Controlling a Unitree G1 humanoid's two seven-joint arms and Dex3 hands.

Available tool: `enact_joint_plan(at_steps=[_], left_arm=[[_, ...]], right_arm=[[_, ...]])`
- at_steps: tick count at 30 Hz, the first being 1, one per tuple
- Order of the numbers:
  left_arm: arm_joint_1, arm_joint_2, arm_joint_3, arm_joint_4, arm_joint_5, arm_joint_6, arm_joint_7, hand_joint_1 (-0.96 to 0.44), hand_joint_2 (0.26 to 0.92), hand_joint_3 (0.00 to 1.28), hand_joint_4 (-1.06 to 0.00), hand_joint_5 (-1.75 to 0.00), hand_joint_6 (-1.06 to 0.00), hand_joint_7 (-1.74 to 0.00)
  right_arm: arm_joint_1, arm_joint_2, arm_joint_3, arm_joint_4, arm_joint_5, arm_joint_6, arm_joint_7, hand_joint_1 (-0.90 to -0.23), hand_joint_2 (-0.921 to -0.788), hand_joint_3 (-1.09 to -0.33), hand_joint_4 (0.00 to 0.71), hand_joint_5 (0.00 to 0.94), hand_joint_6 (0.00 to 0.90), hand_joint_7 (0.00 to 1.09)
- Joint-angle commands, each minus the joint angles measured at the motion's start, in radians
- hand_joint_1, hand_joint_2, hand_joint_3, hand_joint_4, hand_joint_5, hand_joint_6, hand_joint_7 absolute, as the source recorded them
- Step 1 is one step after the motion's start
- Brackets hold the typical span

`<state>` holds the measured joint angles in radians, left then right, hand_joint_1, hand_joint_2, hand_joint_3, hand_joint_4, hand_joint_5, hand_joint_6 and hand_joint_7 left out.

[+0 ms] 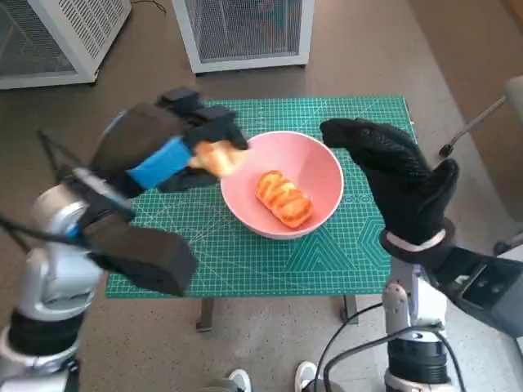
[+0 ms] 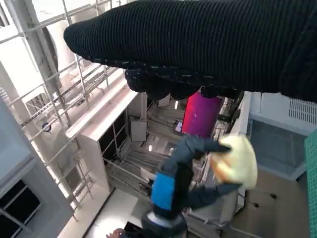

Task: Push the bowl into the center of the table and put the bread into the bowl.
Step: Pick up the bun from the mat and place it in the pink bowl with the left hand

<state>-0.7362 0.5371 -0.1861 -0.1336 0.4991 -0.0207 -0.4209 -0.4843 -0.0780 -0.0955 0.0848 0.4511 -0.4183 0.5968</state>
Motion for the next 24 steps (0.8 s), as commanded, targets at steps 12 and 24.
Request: enact_joint_plan(at_steps=[12,24], left_arm=[[-0.209,-0.144,-0.142,0.432,0.013,-0.19,0.038,0.0,0.919,0.09,-0.68,-1.24,-0.6,-1.13],[-0.23,-0.183,-0.187,0.589,0.036,-0.203,0.038,0.0,0.92,0.2,-0.5,-1.27,-0.53,-1.36]], right_arm=[[0.038,-0.012,-0.009,-0.01,-0.006,-0.005,-0.003,-0.361,-0.882,-0.608,0.333,0.54,0.084,0.96],[0.053,-0.011,-0.012,-0.022,-0.02,-0.018,-0.023,-0.372,-0.905,-0.56,0.347,0.519,0.094,0.94]])
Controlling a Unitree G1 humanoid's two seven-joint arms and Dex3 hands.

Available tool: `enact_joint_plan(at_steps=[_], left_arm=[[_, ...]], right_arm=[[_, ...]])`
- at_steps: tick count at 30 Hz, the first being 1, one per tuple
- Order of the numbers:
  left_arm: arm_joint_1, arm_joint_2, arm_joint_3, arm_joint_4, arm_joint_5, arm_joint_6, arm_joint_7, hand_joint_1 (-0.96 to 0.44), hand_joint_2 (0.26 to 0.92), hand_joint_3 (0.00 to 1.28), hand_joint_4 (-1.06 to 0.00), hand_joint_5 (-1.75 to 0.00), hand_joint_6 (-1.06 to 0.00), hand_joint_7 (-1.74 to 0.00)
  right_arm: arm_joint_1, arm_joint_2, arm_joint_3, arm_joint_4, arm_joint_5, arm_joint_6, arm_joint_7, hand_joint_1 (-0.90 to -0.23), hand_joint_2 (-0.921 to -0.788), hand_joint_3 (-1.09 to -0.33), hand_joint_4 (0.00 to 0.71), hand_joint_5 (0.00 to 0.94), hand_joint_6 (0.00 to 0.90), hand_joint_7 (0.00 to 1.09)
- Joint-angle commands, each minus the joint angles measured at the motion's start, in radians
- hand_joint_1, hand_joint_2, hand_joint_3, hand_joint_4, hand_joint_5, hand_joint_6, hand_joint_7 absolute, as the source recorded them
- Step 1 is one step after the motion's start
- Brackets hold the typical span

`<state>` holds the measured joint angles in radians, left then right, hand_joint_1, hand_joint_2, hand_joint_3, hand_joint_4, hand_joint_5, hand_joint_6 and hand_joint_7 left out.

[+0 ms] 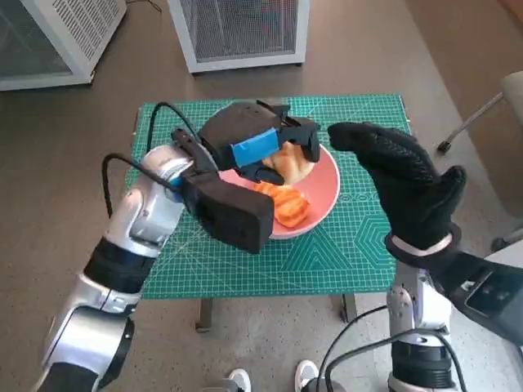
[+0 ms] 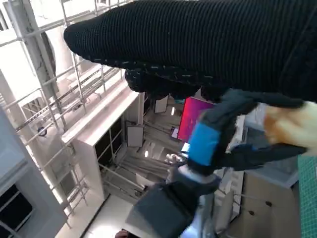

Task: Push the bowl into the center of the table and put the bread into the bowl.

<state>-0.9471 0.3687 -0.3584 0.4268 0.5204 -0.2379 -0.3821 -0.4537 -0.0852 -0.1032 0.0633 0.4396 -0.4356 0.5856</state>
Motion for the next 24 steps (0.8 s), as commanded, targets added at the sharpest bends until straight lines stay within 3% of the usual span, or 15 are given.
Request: enact_joint_plan(at_steps=[1,2,3,5,7,12,24], left_arm=[[-0.019,-0.017,-0.017,0.033,0.019,0.021,-0.001,-0.07,0.92,0.22,-0.45,-1.17,-0.51,-1.38],[-0.017,-0.02,-0.021,0.035,0.026,0.037,-0.003,-0.17,0.921,0.25,-0.42,-0.96,-0.47,-1.43],[-0.015,-0.022,-0.023,0.036,0.031,0.048,-0.004,-0.15,0.904,0.25,-0.39,-0.84,-0.41,-1.31],[-0.004,-0.025,-0.026,0.025,0.043,0.075,-0.005,-0.13,0.891,0.2,-0.34,-0.44,-0.32,-0.85],[0.013,-0.022,-0.027,0.001,0.053,0.096,-0.002,-0.17,0.905,0.13,-0.32,-0.19,-0.27,-0.58],[0.054,-0.004,-0.026,-0.075,0.081,0.126,0.004,-0.27,0.918,0.08,-0.23,-0.03,-0.18,-0.39],[0.147,0.019,0.04,-0.209,0.033,0.113,0.046,-0.34,0.921,0.07,-0.1,0.0,-0.13,-0.32]], right_arm=[[0.022,-0.004,-0.004,-0.001,-0.008,-0.001,-0.012,-0.373,-0.906,-0.558,0.348,0.518,0.094,0.94],[0.022,-0.004,-0.005,0.001,-0.008,-0.002,-0.012,-0.374,-0.908,-0.554,0.349,0.516,0.095,0.94],[0.022,-0.003,-0.005,0.002,-0.007,-0.003,-0.012,-0.375,-0.909,-0.552,0.35,0.515,0.095,0.94],[0.022,-0.003,-0.006,0.003,-0.006,-0.003,-0.014,-0.377,-0.916,-0.535,0.354,0.508,0.097,0.93],[0.021,-0.003,-0.006,0.005,-0.006,-0.004,-0.015,-0.377,-0.919,-0.528,0.357,0.504,0.098,0.93],[0.018,-0.001,-0.004,0.009,-0.008,-0.003,-0.018,-0.377,-0.921,-0.522,0.359,0.499,0.1,0.93],[0.005,-0.001,-0.005,0.02,-0.004,0.001,-0.021,-0.371,-0.921,-0.521,0.367,0.486,0.106,0.92]])
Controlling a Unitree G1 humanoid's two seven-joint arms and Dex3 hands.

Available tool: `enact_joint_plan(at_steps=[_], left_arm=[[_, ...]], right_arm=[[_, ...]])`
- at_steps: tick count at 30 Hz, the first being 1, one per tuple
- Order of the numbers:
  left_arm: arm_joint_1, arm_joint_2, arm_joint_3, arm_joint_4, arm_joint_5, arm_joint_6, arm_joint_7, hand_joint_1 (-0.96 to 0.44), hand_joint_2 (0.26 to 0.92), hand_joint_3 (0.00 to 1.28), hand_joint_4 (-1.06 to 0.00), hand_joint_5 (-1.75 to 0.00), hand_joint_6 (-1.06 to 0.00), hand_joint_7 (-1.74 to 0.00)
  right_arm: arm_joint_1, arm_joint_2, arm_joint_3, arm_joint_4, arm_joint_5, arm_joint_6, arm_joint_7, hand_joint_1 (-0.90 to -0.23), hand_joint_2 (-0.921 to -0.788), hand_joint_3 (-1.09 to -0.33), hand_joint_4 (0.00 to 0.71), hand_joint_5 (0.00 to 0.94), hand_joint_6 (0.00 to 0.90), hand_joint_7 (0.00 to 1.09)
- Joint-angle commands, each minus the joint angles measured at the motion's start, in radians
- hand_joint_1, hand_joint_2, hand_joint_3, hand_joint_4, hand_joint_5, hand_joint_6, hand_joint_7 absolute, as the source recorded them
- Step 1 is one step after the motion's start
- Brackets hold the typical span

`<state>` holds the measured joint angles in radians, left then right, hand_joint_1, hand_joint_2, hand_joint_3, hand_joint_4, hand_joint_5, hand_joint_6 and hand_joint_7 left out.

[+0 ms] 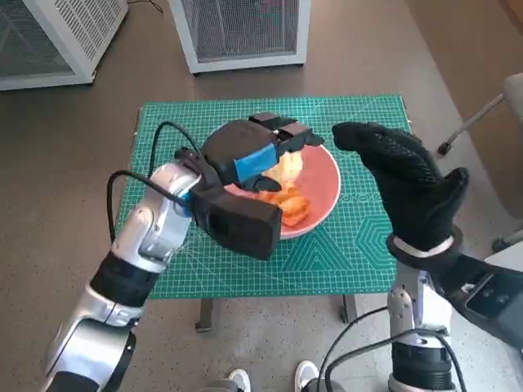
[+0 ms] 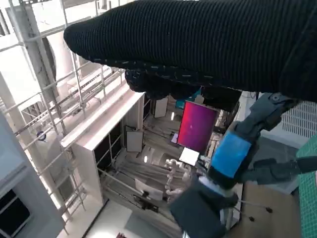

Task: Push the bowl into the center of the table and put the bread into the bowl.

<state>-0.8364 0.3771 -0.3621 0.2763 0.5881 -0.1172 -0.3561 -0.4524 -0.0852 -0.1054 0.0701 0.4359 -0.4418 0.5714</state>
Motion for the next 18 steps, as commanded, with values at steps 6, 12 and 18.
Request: enact_joint_plan(at_steps=[6,12,18], left_arm=[[0.087,0.009,0.113,-0.132,-0.121,-0.016,0.016,-0.33,0.921,0.06,-0.11,-0.01,-0.14,-0.31],[0.134,0.006,0.187,-0.18,-0.237,-0.057,0.022,-0.33,0.921,0.06,-0.12,-0.01,-0.16,-0.3],[0.183,-0.012,0.273,-0.196,-0.361,-0.147,0.058,-0.33,0.921,0.07,-0.13,-0.01,-0.2,-0.31]], right_arm=[[-0.001,-0.004,-0.003,0.012,0.003,0.011,-0.005,-0.369,-0.921,-0.521,0.371,0.478,0.109,0.91],[-0.009,-0.015,-0.014,0.02,0.014,0.01,0.004,-0.374,-0.921,-0.509,0.405,0.42,0.133,0.86],[-0.023,-0.022,-0.031,0.036,0.025,0.002,0.007,-0.378,-0.921,-0.482,0.47,0.256,0.159,0.74]])
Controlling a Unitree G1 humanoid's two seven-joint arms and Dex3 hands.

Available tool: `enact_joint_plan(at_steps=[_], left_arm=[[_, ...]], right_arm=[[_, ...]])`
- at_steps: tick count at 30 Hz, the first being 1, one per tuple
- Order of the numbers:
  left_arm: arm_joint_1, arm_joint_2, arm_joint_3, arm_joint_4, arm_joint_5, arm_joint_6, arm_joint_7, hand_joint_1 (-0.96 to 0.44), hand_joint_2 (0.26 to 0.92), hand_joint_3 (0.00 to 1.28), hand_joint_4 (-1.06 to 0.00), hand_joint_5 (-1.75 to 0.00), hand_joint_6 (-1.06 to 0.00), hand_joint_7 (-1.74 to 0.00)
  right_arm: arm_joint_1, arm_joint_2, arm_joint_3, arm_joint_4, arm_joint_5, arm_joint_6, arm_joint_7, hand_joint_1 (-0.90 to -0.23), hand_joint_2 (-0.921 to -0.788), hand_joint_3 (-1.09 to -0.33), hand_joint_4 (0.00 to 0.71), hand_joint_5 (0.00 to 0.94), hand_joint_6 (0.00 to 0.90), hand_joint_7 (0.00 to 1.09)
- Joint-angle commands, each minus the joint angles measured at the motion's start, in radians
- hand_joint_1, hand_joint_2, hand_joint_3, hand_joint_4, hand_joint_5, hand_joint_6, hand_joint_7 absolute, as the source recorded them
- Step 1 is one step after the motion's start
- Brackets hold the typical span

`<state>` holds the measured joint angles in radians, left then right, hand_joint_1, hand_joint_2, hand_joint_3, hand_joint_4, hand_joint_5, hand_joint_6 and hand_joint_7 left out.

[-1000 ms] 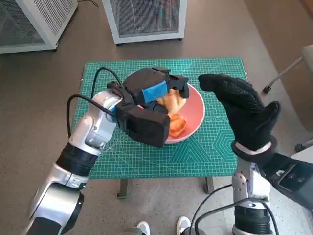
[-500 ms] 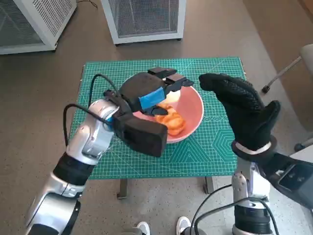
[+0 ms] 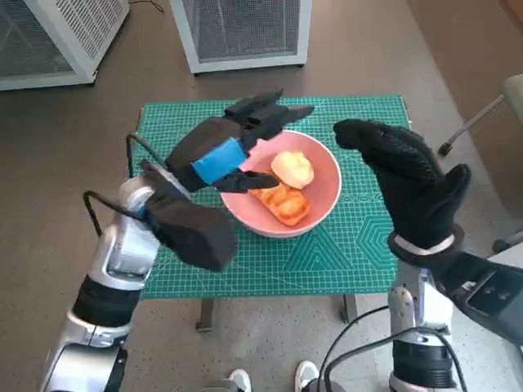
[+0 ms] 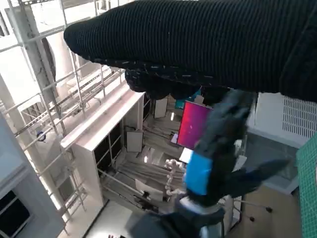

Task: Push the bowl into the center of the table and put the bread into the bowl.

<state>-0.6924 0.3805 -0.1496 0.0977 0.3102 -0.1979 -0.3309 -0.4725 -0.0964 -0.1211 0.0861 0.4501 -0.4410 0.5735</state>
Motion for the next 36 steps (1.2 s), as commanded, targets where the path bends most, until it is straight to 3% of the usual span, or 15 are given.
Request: enact_joint_plan(at_steps=[1,5,9,12,18,23,33,34,36], left_arm=[[0.045,-0.019,0.072,-0.016,-0.104,-0.084,0.038,-0.33,0.921,0.07,-0.14,-0.01,-0.21,-0.31],[0.081,-0.07,0.127,-0.043,-0.229,-0.135,0.055,-0.34,0.921,0.1,-0.17,-0.02,-0.21,-0.37],[0.114,-0.131,0.151,-0.105,-0.33,-0.151,0.072,-0.34,0.918,0.16,-0.21,-0.02,-0.08,-0.65],[0.133,-0.174,0.161,-0.12,-0.383,-0.177,0.084,-0.36,0.919,0.21,-0.23,-0.03,-0.03,-0.74],[0.153,-0.23,0.168,-0.107,-0.439,-0.231,0.087,-0.45,0.921,0.28,-0.24,-0.05,0.0,-0.77],[0.168,-0.232,0.159,-0.106,-0.377,-0.29,0.102,-0.52,0.921,0.35,-0.25,-0.07,0.0,-0.79],[0.179,-0.225,0.145,-0.117,-0.361,-0.306,0.087,-0.58,0.921,0.46,-0.22,-0.11,0.0,-0.71],[0.178,-0.227,0.145,-0.114,-0.363,-0.306,0.086,-0.58,0.921,0.46,-0.21,-0.14,0.0,-0.7],[0.176,-0.229,0.144,-0.112,-0.365,-0.306,0.087,-0.58,0.921,0.47,-0.1,-0.35,0.0,-0.69]], right_arm=[[-0.004,-0.011,-0.017,0.019,0.01,-0.001,0.003,-0.378,-0.921,-0.48,0.474,0.232,0.159,0.73],[-0.011,-0.008,-0.02,0.008,-0.01,-0.009,-0.023,-0.373,-0.921,-0.472,0.457,0.135,0.148,0.67],[-0.023,-0.006,-0.016,-0.002,-0.034,-0.014,-0.055,-0.369,-0.921,-0.471,0.416,0.087,0.139,0.66],[-0.035,-0.005,-0.014,-0.006,-0.055,-0.014,-0.08,-0.365,-0.921,-0.47,0.396,0.069,0.135,0.65],[-0.057,-0.006,-0.009,-0.011,-0.088,-0.016,-0.116,-0.352,-0.919,-0.459,0.373,0.045,0.128,0.66],[-0.069,-0.01,-0.003,-0.023,-0.109,-0.017,-0.136,-0.349,-0.92,-0.455,0.372,0.037,0.121,0.67],[-0.084,-0.025,-0.004,-0.035,-0.113,-0.023,-0.145,-0.348,-0.919,-0.452,0.416,0.043,0.144,0.7],[-0.086,-0.026,-0.004,-0.034,-0.114,-0.024,-0.146,-0.349,-0.919,-0.451,0.419,0.044,0.147,0.7],[-0.089,-0.027,-0.002,-0.032,-0.117,-0.026,-0.146,-0.355,-0.92,-0.446,0.426,0.043,0.151,0.7]])
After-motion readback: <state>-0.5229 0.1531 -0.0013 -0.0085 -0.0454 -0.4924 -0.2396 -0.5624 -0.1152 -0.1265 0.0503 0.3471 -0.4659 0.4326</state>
